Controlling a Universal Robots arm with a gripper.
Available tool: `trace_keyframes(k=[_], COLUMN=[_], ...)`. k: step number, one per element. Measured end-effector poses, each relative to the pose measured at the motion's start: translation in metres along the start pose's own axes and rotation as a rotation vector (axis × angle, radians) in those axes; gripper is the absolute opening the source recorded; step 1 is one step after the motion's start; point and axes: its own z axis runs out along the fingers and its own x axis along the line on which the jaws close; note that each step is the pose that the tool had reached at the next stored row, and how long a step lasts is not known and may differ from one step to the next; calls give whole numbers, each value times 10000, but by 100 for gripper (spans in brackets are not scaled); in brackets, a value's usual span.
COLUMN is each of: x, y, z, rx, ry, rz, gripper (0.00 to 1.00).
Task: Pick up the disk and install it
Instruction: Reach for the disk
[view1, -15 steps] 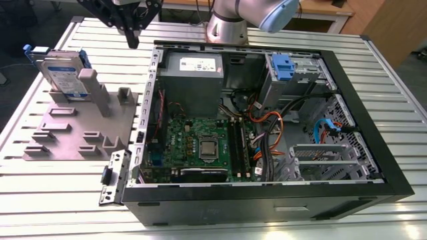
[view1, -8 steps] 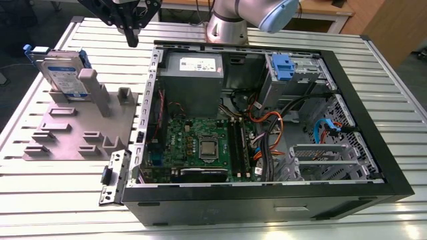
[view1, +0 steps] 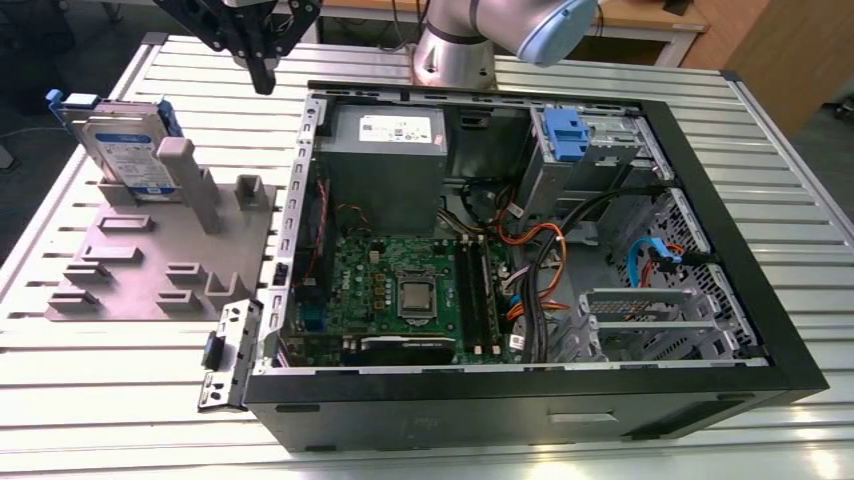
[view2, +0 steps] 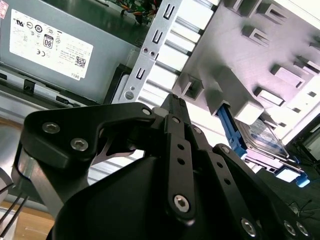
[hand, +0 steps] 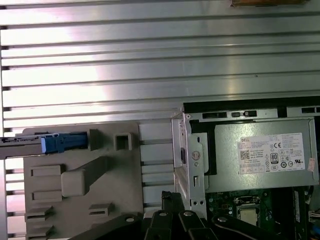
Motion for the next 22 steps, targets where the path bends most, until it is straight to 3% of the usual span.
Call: trace_keyframes(k=[11,22], x=[118,155], y=[-8,-10], z=[0,-1], rx=[-1,0], ry=[0,0], rz=[2,1], gripper=[11,11])
